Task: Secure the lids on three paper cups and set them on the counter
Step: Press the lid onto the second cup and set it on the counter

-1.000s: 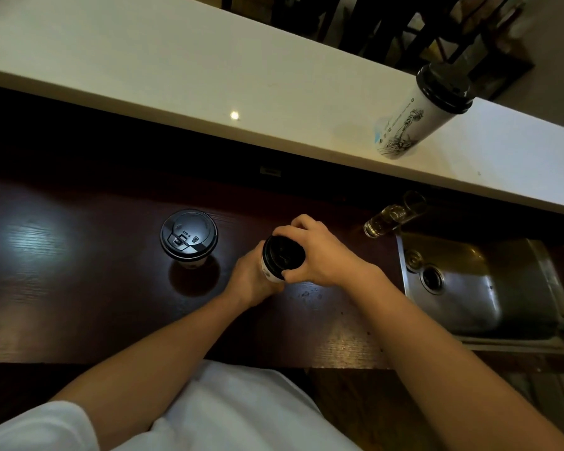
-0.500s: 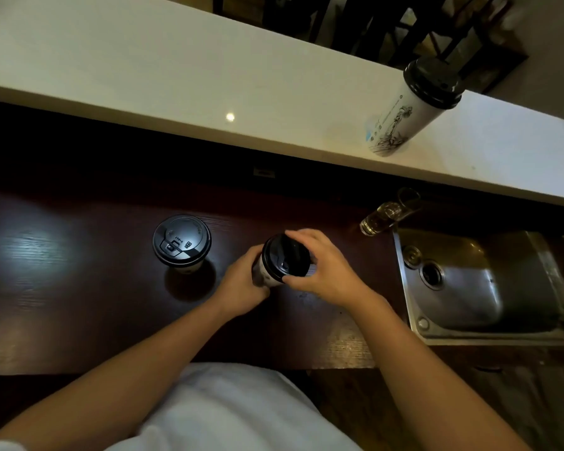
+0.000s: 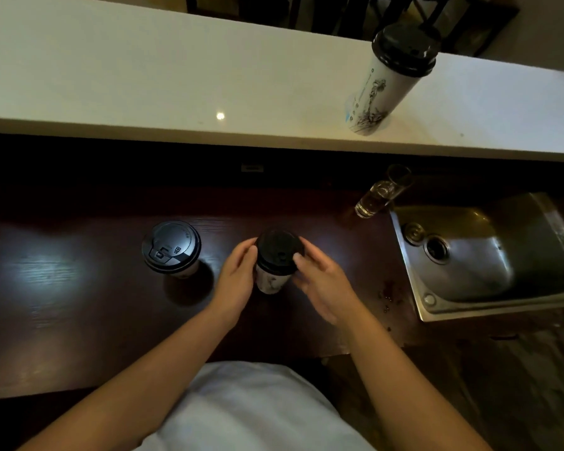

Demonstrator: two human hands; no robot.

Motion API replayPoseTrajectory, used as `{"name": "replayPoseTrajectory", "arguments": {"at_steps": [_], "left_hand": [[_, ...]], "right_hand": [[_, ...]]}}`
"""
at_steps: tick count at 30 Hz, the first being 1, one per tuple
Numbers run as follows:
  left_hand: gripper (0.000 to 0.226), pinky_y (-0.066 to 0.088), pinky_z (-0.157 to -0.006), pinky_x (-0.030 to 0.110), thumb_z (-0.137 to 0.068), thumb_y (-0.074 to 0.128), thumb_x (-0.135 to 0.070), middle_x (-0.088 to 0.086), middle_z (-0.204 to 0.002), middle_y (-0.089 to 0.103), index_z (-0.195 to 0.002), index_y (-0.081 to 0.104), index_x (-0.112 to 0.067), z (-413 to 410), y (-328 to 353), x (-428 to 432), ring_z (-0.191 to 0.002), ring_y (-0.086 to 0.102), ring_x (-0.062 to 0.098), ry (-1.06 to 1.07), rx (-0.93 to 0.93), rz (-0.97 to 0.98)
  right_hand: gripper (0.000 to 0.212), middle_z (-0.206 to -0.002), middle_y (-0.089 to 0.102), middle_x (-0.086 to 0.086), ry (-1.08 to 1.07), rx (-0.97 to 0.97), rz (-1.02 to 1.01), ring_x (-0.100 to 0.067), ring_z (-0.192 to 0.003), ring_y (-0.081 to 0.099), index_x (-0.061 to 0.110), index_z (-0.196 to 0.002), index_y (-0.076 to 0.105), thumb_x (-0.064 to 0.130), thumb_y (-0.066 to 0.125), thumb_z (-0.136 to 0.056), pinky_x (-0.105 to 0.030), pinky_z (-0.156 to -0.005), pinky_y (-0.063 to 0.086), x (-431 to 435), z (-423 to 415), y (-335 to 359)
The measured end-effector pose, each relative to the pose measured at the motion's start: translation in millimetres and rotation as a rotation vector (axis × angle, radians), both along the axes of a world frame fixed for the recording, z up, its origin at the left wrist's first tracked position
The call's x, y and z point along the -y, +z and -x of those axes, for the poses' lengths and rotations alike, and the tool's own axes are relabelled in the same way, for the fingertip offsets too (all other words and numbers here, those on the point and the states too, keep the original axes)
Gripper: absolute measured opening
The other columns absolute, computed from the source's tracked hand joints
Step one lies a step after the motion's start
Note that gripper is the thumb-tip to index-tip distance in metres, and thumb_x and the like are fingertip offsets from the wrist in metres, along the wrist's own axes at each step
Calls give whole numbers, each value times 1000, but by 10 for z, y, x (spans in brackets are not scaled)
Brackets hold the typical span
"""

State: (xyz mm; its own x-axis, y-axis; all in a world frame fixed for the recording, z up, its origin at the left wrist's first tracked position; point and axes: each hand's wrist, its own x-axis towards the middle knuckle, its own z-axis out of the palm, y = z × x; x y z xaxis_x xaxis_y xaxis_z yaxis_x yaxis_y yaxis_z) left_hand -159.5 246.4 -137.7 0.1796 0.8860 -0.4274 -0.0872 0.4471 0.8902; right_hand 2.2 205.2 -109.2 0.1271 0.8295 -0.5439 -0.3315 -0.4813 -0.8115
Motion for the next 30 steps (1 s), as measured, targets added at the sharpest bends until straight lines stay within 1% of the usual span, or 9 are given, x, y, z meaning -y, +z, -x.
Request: {"name": "replayPoseTrajectory", "arguments": {"at_steps": [2,6,10,14,18,20,23,26,30], "left_hand": [[28,50,-103,36,-106,43,-25,0,-122,69,-121,66,-21,1,-20,13,-118,63,15,-1,-16,-24],[28,51,-96,31,-107,41,-28,-1,-116,70,-116,67,-22,-33,-31,28,-112,64,12,-9,-65,-63],[31,47,-85,13,-108,36,-26,-1,-110,67,-117,63,-15,5,-51,36,-103,62,8,-22,-228,-155],[28,51,-87,28,-108,37,-27,-2,-107,68,-118,62,-18,117,-117,24,-102,64,11,-86,-399,-276],[27,46,-86,11,-107,37,-17,-6,-112,63,-127,55,-16,124,-34,-34,-102,60,3,-185,-431,-444],[31,44,-93,12,-106,38,-10,-3,-121,61,-132,53,-15,136,18,-98,-111,58,5,-265,-413,-520],[35,48,-93,22,-101,41,-3,-1,-120,64,-129,55,-19,153,59,-144,-111,60,8,-327,-422,-523],[28,54,-87,33,-101,43,-10,-3,-115,65,-118,57,-28,161,55,-113,-105,64,12,-237,-414,-433],[16,47,-65,30,-103,46,-17,1,-90,63,-95,53,-28,120,93,-42,-75,60,15,-126,-451,-383]], "right_hand": [[36,-135,65,-9,-54,-115,44,-25,-129,58,15,-137,59,23,51,-103,-44,-108,47,35,61,-21],[30,-128,68,-14,-174,-93,110,-28,-126,60,12,-119,68,26,45,-106,-45,-109,47,89,173,-62],[28,-121,71,-8,-169,88,92,-23,-119,64,15,-116,69,25,45,-106,-44,-105,50,64,280,-79],[30,-106,73,0,-82,356,48,-16,-106,67,22,-108,71,30,42,-106,-44,-97,56,48,305,-97],[27,-105,69,2,-34,457,13,-13,-102,66,21,-108,67,28,40,-107,-38,-83,62,-5,233,-27],[27,-104,67,1,-28,476,17,-15,-99,66,20,-107,66,26,40,-107,-37,-77,63,-53,216,12],[24,-107,68,-4,-102,361,110,-22,-102,66,15,-105,67,23,45,-105,-41,-79,63,-113,201,22],[22,-111,70,-10,-193,194,126,-27,-110,65,14,-97,70,16,49,-103,-42,-93,58,-75,206,-3],[24,-114,73,-15,-219,74,69,-27,-111,68,10,-100,73,10,49,-103,-39,-98,55,7,233,3]]}}
